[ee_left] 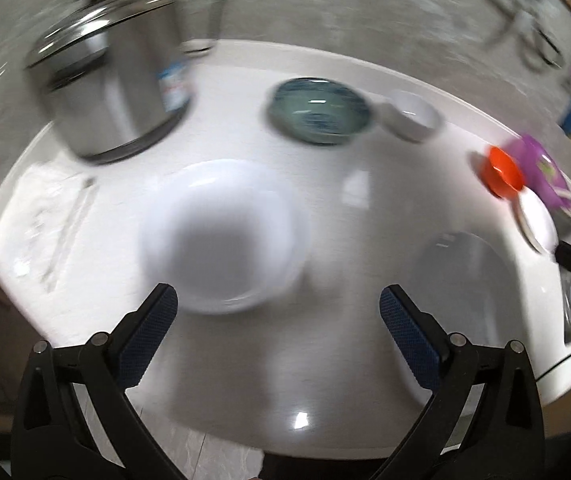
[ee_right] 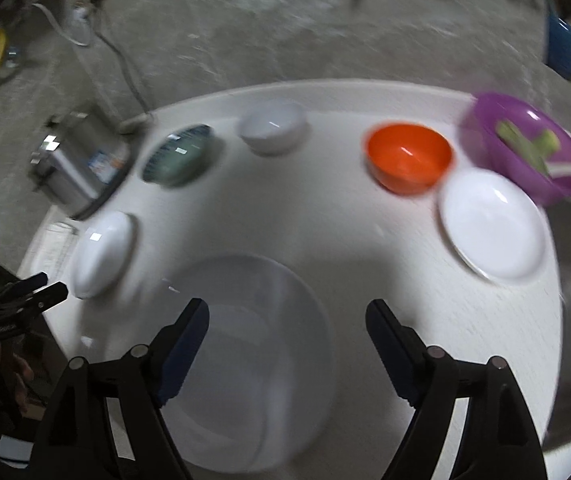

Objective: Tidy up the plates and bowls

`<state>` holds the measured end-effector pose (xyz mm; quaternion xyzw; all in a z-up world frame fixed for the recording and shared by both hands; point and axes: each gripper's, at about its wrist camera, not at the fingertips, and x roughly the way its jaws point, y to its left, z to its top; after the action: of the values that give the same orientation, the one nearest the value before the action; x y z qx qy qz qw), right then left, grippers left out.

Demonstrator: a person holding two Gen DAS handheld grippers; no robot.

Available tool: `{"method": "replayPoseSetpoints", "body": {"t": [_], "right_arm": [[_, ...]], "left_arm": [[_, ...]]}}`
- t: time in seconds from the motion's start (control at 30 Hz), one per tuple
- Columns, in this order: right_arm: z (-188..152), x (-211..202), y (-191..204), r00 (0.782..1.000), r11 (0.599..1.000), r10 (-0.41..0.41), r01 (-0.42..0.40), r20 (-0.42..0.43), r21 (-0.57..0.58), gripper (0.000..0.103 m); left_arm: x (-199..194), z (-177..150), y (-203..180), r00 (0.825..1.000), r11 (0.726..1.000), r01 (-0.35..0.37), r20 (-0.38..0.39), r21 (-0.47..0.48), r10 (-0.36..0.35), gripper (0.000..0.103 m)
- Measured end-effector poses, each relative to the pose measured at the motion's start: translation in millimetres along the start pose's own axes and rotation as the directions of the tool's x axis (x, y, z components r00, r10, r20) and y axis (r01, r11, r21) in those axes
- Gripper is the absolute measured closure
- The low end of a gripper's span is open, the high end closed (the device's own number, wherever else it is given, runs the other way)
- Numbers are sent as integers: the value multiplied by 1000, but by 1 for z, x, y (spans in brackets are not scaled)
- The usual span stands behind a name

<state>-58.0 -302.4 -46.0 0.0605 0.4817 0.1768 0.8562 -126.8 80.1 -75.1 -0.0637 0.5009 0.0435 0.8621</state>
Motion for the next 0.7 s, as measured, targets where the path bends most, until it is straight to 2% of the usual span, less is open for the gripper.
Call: {"method": "replayPoseSetpoints", "body": {"t": [0.1,0.17,0.27,0.37,0.57,0.63,0.7], "right_arm": [[16,-1,18,998,998,53,-52,36,-20,20],[26,0,30,994,995,95,-94,56,-15,20],[33,5,46,985,987,160,-160,63,0,20],[38,20,64,980,981,194,-194,37,-4,20],[52,71,85,961,955,277,-273,-21,113,22],[56,88,92,959,955,277,-270,-51,124,22],[59,106,98,949,946,303,-289,-87,143,25]], "left_arm": [[2,9,37,1000,998,-19,-22,-64,18,0],[9,16,54,999,998,-23,-49,-65,20,1],[12,27,65,999,999,21,-41,-38,-22,1],[25,38,74,999,1000,7,-34,-17,-8,1],[56,58,121,998,1000,12,-57,-9,-13,3],[64,60,130,996,999,38,-80,3,-37,5],[73,60,140,992,998,69,-102,0,-69,8]]}}
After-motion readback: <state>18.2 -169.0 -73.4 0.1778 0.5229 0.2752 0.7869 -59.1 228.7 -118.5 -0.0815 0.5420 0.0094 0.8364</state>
